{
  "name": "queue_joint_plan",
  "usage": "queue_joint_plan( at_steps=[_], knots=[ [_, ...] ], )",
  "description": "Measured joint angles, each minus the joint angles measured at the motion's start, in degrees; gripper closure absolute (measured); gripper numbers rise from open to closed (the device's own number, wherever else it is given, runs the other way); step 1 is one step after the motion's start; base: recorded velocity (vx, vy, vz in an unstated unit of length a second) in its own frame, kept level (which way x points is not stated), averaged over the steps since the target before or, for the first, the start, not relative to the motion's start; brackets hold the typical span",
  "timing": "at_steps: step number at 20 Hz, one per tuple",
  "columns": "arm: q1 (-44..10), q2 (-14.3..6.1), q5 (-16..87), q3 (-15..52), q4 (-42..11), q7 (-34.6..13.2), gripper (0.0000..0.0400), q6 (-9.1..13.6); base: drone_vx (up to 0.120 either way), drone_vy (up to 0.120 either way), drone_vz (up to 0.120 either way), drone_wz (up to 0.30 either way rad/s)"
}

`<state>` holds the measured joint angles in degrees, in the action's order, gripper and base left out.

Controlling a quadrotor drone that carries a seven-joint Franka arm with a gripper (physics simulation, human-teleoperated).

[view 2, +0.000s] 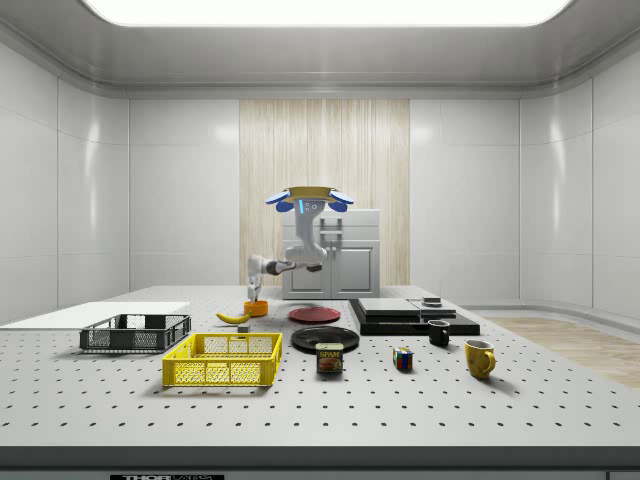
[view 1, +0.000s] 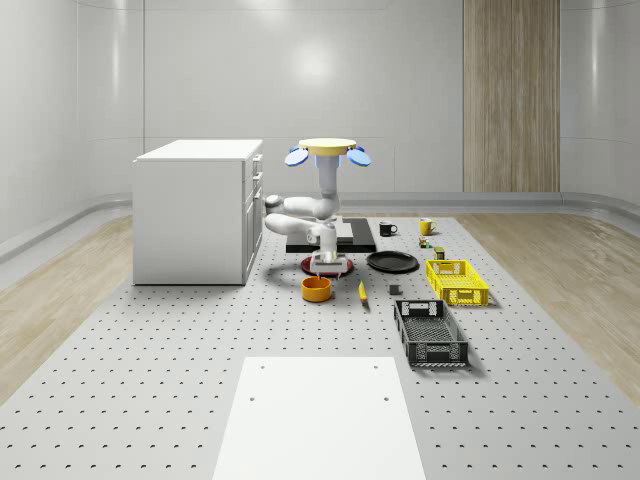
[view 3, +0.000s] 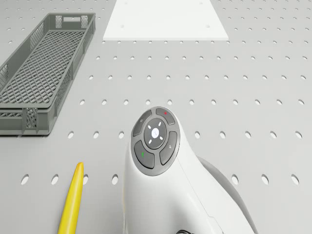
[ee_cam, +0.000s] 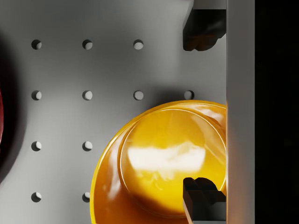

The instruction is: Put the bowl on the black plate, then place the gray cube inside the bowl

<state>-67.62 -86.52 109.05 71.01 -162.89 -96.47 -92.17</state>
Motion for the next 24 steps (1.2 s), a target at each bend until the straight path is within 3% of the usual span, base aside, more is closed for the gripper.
queue_joint_plan(
  at_steps=[20,21,22,24],
  knots=[
    [-1.5,0.5,5.4,-5.6,1.9,-0.5,0.0000,-1.8,0.000,0.000,0.000,0.000],
    [-1.5,0.5,5.5,-5.7,1.9,-0.4,0.0024,-1.8,0.000,0.000,0.000,0.000],
    [-1.4,0.6,5.6,-5.7,1.9,-0.3,0.0085,-1.8,0.000,0.000,0.000,0.000],
    [-1.3,0.6,5.6,-5.8,1.9,-0.2,0.0169,-1.8,0.000,0.000,0.000,0.000]
  ],
)
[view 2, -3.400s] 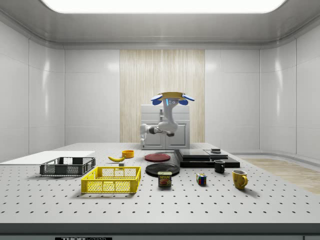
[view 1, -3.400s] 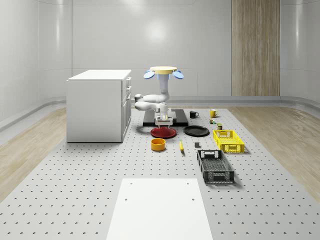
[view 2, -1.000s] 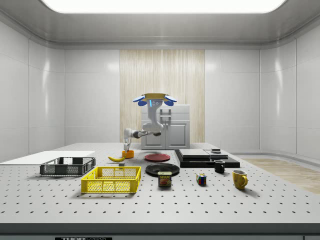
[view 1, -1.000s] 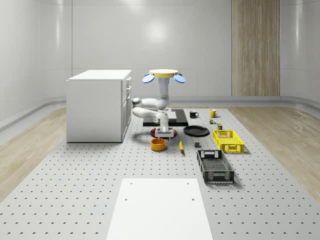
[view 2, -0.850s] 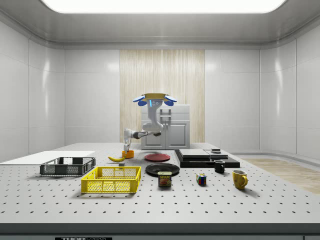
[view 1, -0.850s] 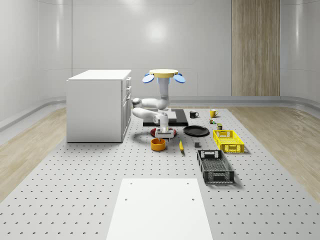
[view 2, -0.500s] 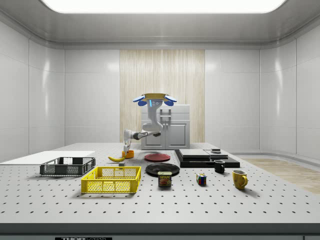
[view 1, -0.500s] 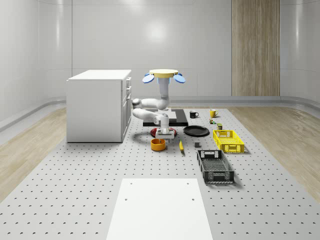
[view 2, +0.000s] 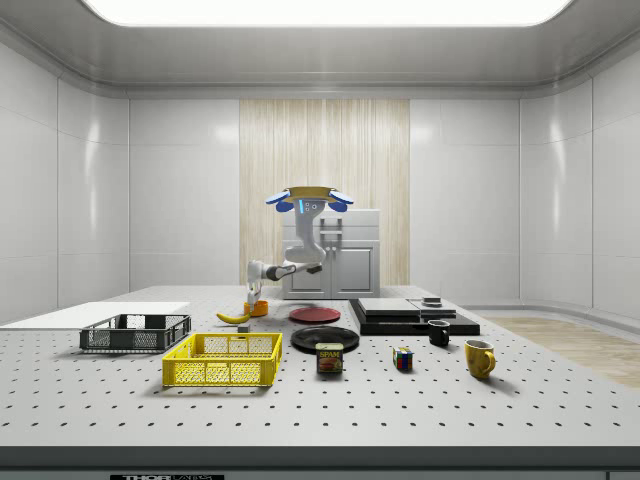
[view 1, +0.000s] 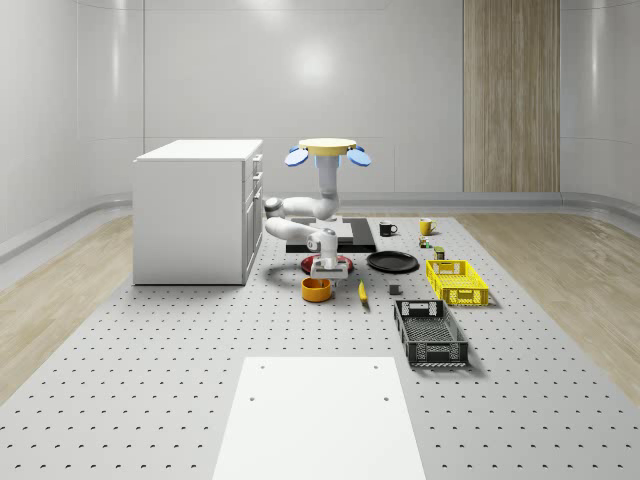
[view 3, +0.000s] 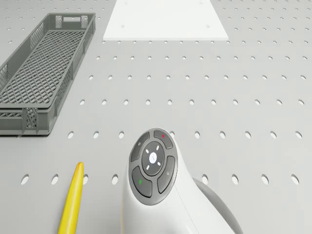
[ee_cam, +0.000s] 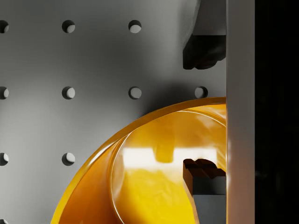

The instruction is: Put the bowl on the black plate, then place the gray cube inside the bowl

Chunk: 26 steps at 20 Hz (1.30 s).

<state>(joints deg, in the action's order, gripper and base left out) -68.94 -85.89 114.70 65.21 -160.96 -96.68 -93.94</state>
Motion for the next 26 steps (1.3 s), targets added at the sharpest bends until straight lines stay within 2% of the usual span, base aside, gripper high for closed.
queue_joint_plan(
  at_steps=[3,8,11,16,20,26],
  knots=[
    [0.1,0.1,0.1,-0.1,0.0,0.1,0.0238,0.1,0.000,0.000,0.000,0.000],
    [0.2,0.3,0.2,-0.1,0.0,0.2,0.0282,0.2,0.000,0.000,0.000,0.000],
    [0.5,0.4,-0.9,1.0,-0.5,0.2,0.0291,0.8,0.000,0.000,0.013,0.000],
    [1.4,1.0,-3.3,3.9,-1.5,3.4,0.0292,2.7,-0.008,0.016,0.120,0.000],
    [2.2,2.2,-4.0,4.9,-2.0,5.6,0.0292,4.2,-0.120,0.120,0.120,0.000],
    [2.9,3.9,-3.9,5.3,-2.3,7.1,0.0293,6.1,-0.120,0.120,0.007,0.000]
  ],
)
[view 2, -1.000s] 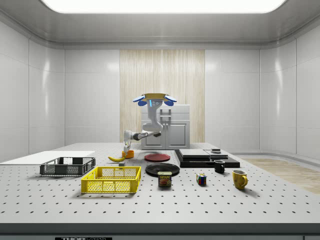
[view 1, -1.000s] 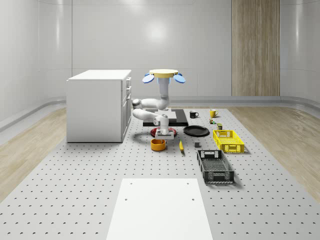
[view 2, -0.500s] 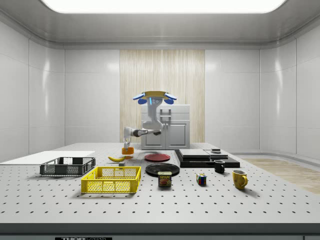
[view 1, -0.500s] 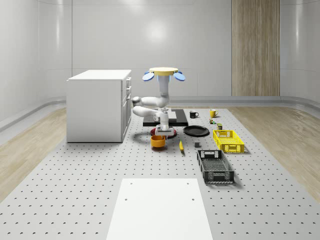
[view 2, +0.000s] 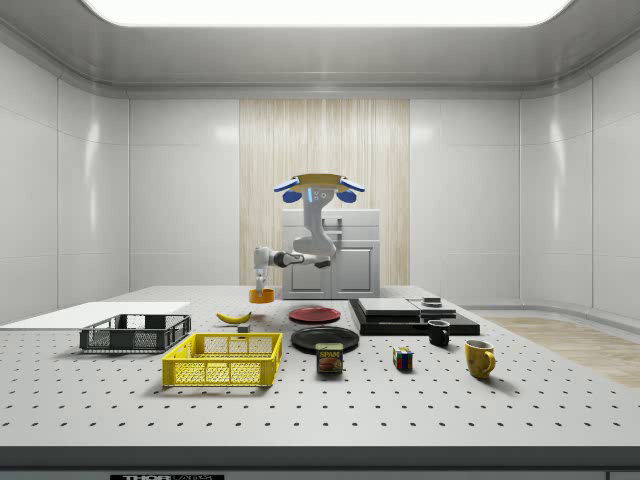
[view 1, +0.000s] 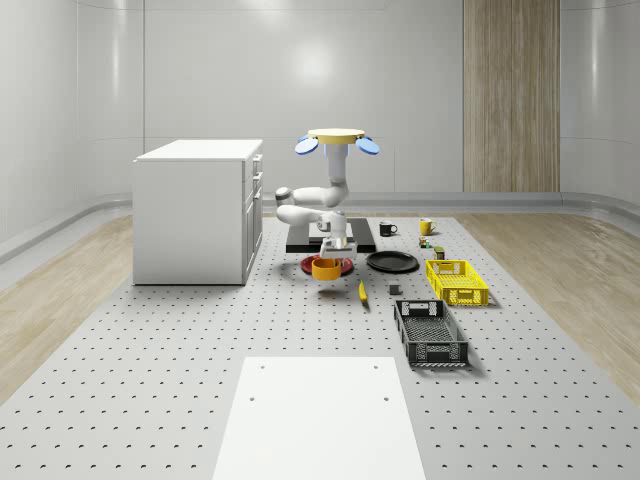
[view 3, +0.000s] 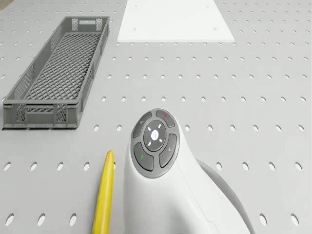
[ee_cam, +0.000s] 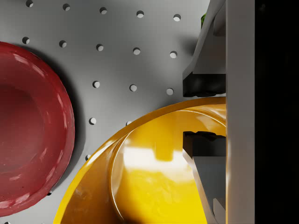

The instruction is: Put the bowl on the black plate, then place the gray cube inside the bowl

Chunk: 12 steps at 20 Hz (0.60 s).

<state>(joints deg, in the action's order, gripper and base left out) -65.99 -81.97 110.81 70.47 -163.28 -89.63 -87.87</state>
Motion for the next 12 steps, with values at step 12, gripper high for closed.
queue_joint_plan(
  at_steps=[12],
  knots=[
    [4.0,8.4,3.9,-2.0,-0.7,4.7,0.0292,7.7,-0.120,0.120,0.000,0.000]
  ],
)
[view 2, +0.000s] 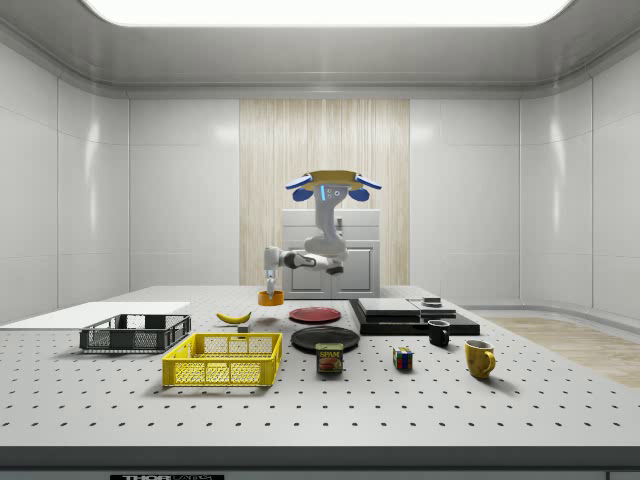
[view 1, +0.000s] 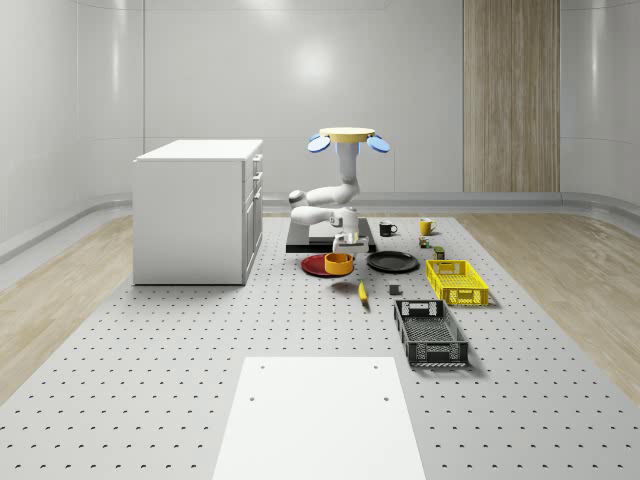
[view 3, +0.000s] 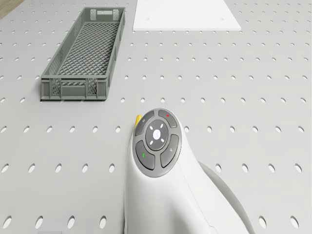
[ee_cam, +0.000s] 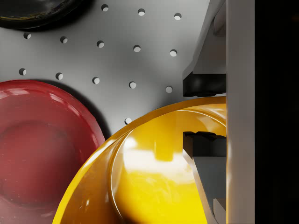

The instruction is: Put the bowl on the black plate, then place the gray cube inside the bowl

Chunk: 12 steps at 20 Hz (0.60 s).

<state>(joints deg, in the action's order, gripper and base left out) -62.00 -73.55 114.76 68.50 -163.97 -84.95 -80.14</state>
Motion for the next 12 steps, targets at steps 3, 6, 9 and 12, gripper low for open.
queue_joint_plan(
  at_steps=[3,6,9,12],
  knots=[
    [3.1,6.2,3.6,-2.2,-0.6,2.9,0.0292,5.7,-0.120,0.120,0.000,0.000],
    [8.5,15.1,9.8,-6.8,-1.5,7.5,0.0293,13.8,-0.120,0.120,0.000,0.000],
    [9.2,16.5,10.8,-7.5,-1.5,7.7,0.0287,15.1,-0.120,0.120,0.000,0.000],
    [8.7,16.3,10.7,-7.3,-1.6,4.5,0.0295,15.1,-0.120,0.120,0.000,0.000]
  ],
)
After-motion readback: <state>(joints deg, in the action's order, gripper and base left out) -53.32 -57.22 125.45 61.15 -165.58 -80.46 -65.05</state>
